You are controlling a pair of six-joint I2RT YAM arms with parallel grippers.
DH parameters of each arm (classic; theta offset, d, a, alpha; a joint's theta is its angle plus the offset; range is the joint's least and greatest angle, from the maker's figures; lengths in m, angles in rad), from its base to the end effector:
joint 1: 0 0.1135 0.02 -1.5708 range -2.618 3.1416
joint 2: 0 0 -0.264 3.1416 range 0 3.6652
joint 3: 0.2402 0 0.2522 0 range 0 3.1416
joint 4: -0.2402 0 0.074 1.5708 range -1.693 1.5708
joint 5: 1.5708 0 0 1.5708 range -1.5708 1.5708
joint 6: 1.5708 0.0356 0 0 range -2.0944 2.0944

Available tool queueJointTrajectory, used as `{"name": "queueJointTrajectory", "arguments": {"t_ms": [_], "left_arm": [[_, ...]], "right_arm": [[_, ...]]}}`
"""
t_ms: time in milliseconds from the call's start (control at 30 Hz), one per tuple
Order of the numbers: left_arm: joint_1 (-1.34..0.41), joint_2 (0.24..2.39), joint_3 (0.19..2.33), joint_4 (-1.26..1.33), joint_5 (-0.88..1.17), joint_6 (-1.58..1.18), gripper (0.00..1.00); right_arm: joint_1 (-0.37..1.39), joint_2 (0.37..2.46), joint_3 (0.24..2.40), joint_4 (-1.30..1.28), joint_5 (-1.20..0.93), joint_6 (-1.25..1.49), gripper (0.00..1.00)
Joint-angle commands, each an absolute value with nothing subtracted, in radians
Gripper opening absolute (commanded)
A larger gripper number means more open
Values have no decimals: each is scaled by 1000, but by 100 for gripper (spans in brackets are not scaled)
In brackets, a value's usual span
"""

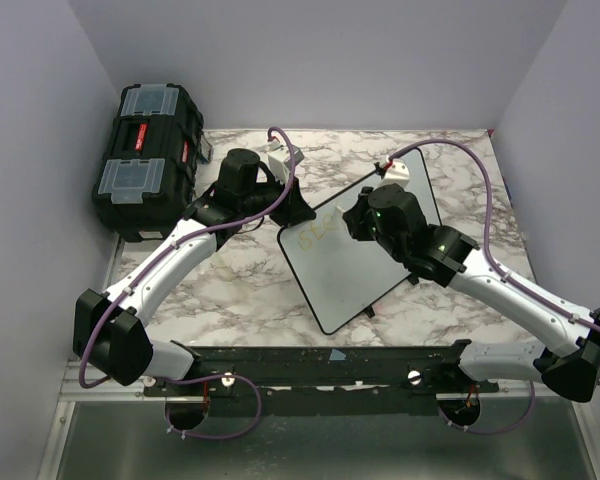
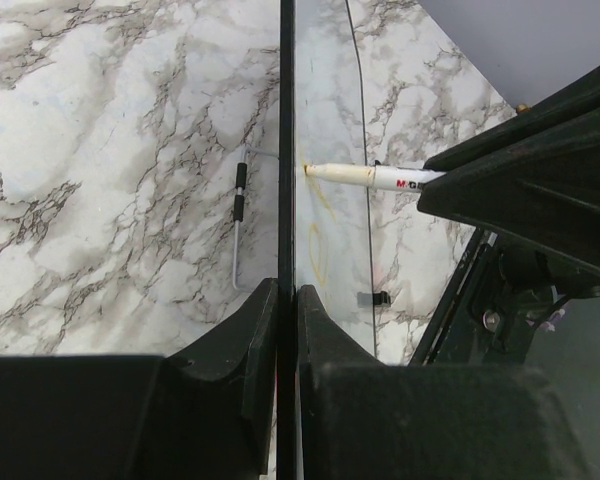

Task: Write a sentence on the whiteboard

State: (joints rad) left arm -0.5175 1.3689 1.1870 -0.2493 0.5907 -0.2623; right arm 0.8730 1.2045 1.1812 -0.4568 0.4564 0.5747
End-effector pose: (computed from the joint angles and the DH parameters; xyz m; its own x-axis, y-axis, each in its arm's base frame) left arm 0.2621 -0.1720 0.3435 -0.5714 0.0774 -0.8170 0.7273 0.5090 -0.4604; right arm 0.1828 0.1935 0.3653 -0.4865 0.1793 -0.8551 -0.2052 0.9279 0.3113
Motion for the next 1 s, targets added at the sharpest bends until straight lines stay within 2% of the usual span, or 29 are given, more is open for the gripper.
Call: {"name": "queueJointTrajectory", "arguments": {"t_ms": [0,533,967], "left_arm": [[-524,1343,1207,-194,629,-245,0],[-525,1351,1206,-187,629,-249,0],[-525,1353,1202,-189,624,-249,0]], "right_arm": [[851,1223,1194,-443,515,569,1],[834,1235,1134,-509,481,585,1],[832,1191,1069,-453,327,599,1]]}}
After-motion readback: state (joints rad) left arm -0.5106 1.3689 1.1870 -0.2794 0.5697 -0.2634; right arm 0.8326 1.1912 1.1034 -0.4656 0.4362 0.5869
